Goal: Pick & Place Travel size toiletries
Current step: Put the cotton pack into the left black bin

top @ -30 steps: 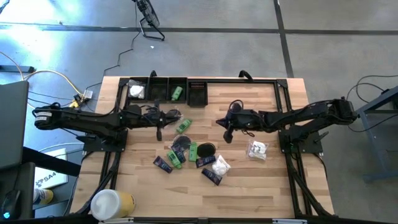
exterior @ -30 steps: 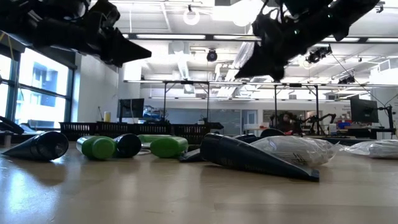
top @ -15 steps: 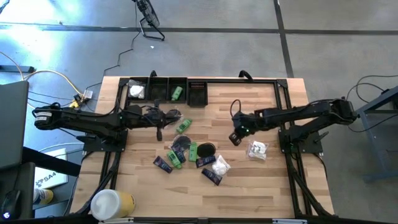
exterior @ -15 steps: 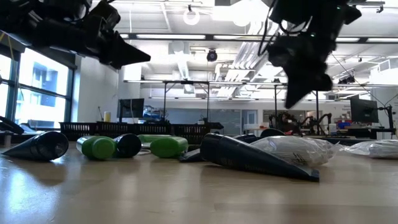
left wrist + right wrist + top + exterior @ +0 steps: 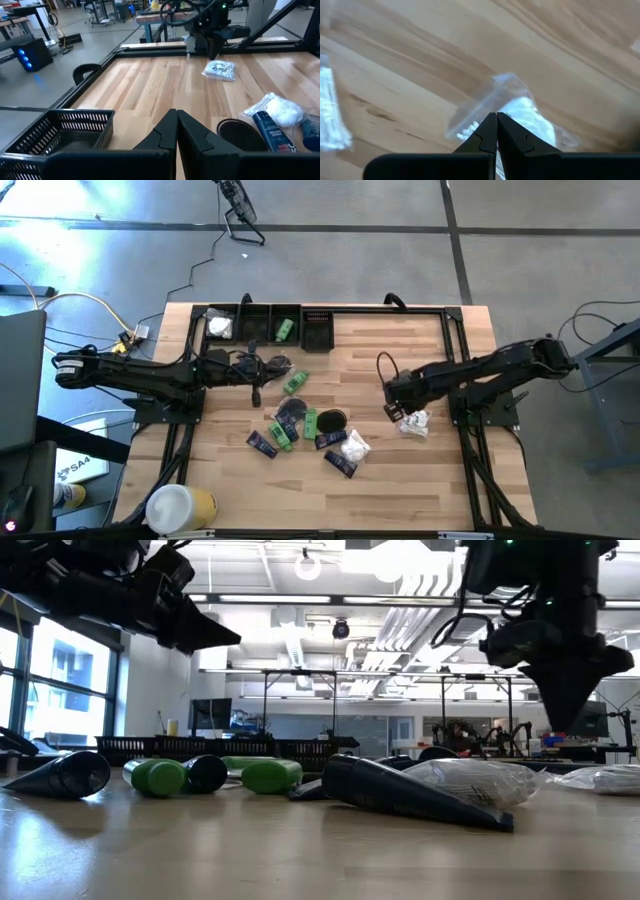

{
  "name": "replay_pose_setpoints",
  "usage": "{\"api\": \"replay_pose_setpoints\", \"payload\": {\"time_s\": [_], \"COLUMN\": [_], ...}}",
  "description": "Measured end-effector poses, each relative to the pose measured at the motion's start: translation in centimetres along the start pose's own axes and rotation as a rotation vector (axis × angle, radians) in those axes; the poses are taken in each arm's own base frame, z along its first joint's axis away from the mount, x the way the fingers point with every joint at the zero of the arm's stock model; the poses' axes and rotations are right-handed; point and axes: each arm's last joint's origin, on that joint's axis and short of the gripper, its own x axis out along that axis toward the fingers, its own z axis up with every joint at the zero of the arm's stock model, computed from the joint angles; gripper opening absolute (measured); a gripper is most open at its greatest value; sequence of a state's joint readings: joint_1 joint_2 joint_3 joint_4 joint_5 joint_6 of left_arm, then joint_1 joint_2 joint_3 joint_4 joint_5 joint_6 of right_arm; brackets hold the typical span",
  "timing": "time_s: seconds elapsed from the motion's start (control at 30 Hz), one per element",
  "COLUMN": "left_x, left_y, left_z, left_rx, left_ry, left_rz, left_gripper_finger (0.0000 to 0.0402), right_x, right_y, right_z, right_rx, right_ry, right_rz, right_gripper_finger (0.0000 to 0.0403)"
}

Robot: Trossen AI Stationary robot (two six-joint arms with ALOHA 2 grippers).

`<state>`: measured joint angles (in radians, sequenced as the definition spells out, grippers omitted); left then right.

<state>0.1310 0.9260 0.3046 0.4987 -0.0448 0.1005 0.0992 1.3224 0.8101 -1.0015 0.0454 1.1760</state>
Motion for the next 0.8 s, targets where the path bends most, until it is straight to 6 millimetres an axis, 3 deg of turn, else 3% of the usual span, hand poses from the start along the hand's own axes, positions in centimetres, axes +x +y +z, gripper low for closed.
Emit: {"api": "replay_pose_setpoints", "payload": {"time_s": [0.17, 0.5, 0.8], "left_x": [0.0, 0.0, 0.0], "left_y": [0.0, 0.0, 0.0], "left_z": [0.0, 0.0, 0.0], "left_rx": [0.0, 0.008, 0.009], "left_ry": [0.001, 0.001, 0.001], "left_rz": [0.0, 0.0, 0.0], "left_gripper_finger": [0.0003, 0.0003, 0.0003], "right_x": [0.5, 3.9, 4.9], "right_y": [-0.2, -1.9, -1.1], "right_z": [-1.0, -3.8, -3.5], "right_rx": [0.032, 0.115, 0.092], "right_ry": [0.01, 0.111, 0.028], "right_rz": [-0.03, -0.101, 0.038], "right_gripper_finger": [0.0003, 0.0003, 0.0003]}}
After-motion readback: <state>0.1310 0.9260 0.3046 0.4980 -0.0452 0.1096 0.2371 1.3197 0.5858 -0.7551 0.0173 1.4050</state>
